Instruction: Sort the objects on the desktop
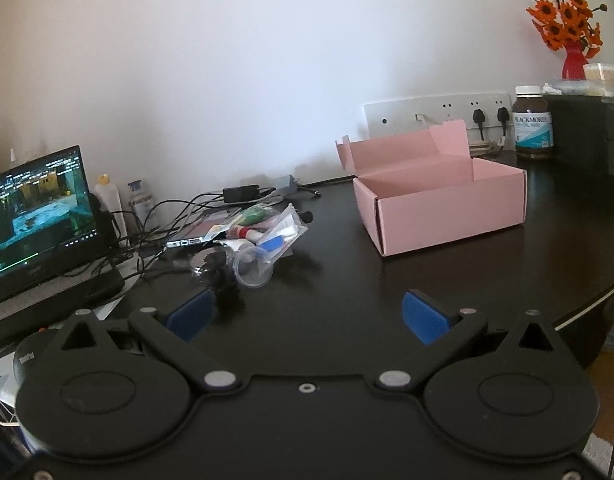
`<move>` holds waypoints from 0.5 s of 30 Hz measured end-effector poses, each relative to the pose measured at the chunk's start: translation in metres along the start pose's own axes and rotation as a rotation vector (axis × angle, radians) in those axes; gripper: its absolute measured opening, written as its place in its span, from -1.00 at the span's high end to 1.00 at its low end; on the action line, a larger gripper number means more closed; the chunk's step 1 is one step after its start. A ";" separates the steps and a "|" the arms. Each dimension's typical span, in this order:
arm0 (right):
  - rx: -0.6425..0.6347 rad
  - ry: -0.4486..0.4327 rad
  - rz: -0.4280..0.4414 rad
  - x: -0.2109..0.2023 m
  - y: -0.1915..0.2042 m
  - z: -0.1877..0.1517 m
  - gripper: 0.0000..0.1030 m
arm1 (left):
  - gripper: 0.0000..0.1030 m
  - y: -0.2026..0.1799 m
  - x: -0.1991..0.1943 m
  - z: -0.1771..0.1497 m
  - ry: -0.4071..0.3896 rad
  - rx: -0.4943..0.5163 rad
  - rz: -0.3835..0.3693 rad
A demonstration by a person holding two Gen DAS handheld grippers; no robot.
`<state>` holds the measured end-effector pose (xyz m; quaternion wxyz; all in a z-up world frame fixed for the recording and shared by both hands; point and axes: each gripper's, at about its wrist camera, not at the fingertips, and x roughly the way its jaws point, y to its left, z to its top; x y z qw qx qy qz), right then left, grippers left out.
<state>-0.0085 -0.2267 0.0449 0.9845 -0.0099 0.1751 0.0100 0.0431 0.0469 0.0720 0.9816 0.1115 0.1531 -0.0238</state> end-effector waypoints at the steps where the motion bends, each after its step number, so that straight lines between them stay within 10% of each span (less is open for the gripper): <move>1: -0.001 0.000 0.001 0.000 0.000 0.000 -0.99 | -1.00 -0.001 -0.001 -0.001 -0.002 -0.001 0.002; 15: 0.020 -0.042 0.032 0.000 0.008 0.011 -0.99 | -1.00 -0.020 -0.002 0.001 -0.015 0.035 0.027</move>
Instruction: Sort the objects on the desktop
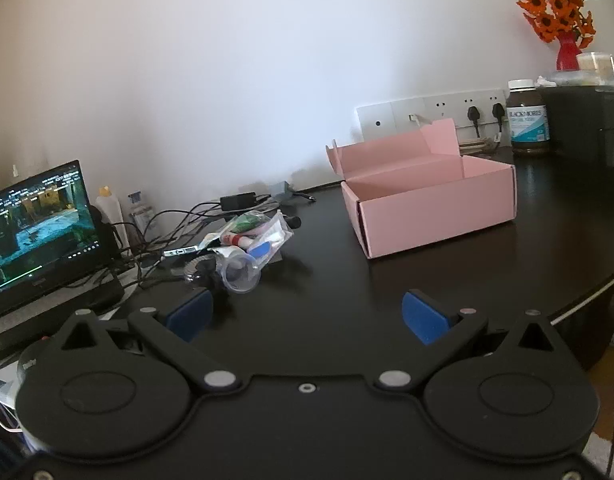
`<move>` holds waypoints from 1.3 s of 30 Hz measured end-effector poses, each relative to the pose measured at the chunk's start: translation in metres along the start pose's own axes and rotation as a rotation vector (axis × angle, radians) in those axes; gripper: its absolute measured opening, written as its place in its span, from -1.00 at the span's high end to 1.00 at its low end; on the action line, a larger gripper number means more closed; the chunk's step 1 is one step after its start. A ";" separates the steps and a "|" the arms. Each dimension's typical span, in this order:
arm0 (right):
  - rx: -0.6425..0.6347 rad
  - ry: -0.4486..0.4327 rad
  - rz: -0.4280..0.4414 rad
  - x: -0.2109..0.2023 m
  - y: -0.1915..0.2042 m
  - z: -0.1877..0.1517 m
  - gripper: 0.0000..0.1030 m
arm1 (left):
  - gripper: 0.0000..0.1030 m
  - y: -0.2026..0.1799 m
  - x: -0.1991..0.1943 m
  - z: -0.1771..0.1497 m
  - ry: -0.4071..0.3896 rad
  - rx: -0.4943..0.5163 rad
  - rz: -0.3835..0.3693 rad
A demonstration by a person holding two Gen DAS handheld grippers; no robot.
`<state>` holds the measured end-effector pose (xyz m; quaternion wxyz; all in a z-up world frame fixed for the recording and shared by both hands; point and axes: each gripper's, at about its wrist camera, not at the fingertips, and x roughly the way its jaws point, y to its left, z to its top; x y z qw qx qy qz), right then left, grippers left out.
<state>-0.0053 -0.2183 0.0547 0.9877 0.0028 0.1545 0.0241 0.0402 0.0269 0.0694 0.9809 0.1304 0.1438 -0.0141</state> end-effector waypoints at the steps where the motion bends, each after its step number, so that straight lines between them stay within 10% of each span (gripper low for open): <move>1: 0.001 0.001 0.007 0.001 0.000 0.001 -0.99 | -1.00 0.000 0.001 0.000 0.000 -0.005 0.004; 39: 0.041 0.045 0.066 0.041 -0.001 0.006 -0.99 | -1.00 -0.001 0.034 0.004 0.028 -0.006 -0.052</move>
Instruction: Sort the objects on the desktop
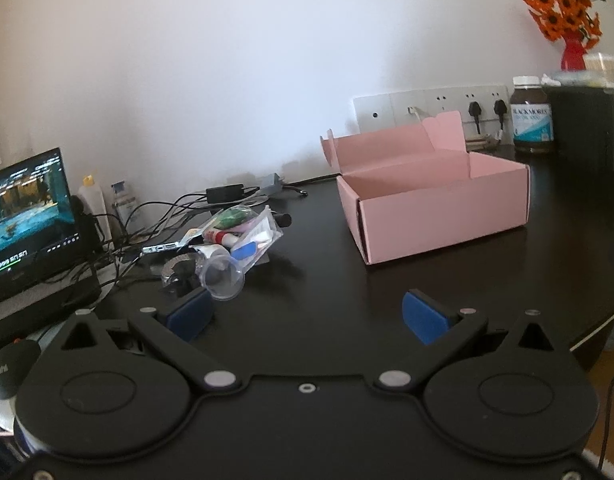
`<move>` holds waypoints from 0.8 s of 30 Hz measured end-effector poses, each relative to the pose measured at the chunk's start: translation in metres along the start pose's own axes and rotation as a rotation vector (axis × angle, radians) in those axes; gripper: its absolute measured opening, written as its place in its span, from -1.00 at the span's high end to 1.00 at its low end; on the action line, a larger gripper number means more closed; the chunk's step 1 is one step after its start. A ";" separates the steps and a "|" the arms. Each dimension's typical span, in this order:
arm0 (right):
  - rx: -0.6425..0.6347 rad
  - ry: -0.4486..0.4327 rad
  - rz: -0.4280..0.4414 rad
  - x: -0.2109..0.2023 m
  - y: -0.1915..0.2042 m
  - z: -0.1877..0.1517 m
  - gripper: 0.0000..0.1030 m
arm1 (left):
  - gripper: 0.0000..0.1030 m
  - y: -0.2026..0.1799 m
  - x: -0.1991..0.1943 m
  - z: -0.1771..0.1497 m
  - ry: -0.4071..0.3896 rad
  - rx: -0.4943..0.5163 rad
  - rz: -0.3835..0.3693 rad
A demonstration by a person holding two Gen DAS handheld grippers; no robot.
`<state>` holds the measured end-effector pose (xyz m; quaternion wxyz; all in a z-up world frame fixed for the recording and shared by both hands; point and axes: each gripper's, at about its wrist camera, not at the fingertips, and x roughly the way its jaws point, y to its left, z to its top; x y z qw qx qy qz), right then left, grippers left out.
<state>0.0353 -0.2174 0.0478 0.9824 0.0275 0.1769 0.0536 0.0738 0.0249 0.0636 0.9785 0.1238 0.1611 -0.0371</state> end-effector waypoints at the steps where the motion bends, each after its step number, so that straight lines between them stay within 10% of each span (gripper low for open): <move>1: 0.002 0.006 -0.002 0.002 0.000 -0.001 -0.99 | -1.00 0.000 0.001 0.000 -0.003 0.003 -0.003; 24: 0.024 0.032 0.014 0.030 -0.007 0.018 -0.99 | -1.00 0.014 0.023 0.015 0.034 -0.038 -0.015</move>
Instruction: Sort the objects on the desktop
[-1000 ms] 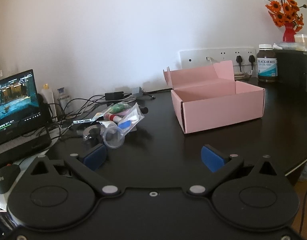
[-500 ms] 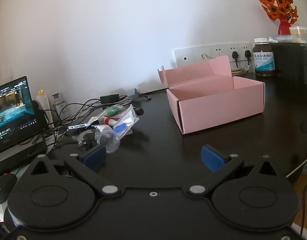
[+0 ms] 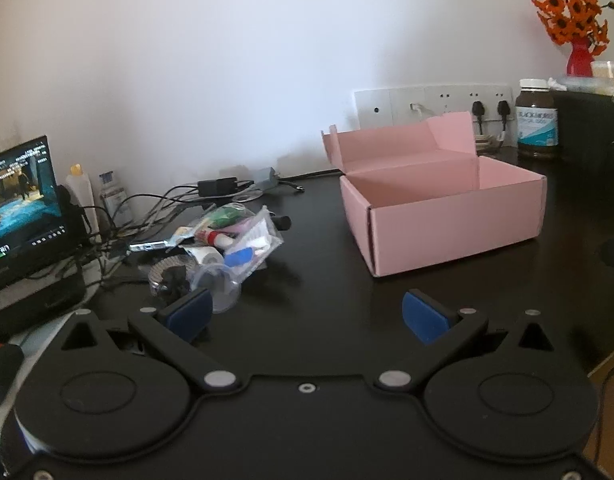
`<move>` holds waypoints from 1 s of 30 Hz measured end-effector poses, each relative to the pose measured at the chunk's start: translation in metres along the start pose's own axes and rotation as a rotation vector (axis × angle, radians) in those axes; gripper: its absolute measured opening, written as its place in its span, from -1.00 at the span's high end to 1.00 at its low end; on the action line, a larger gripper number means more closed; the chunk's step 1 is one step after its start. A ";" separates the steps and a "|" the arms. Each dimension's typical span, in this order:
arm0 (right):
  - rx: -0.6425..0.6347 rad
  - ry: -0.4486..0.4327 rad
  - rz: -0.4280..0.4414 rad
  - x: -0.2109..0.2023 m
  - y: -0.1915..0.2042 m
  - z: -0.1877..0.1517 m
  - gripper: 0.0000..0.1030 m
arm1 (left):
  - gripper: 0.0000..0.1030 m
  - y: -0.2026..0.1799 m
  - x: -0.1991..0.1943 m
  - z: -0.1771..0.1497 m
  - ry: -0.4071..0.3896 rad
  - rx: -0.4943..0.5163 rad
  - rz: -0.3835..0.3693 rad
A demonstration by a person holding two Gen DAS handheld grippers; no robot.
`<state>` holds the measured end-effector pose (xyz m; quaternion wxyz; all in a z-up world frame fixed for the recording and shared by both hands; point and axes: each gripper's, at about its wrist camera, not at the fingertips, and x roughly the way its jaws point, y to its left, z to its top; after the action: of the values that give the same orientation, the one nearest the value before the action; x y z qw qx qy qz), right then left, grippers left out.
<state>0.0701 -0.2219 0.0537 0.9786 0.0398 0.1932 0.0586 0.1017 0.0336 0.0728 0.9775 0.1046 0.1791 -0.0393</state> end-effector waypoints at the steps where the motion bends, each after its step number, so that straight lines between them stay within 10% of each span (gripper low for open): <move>1: 0.003 -0.001 0.003 0.000 -0.001 0.002 -0.99 | -1.00 0.001 0.001 0.001 0.002 -0.001 0.001; 30: -0.011 0.002 0.032 0.023 0.000 0.023 -0.99 | -1.00 0.004 0.026 0.022 0.012 0.135 0.025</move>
<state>0.0997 -0.2199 0.0662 0.9775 0.0375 0.1933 0.0754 0.1339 0.0317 0.0841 0.9675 0.1730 0.1806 -0.0383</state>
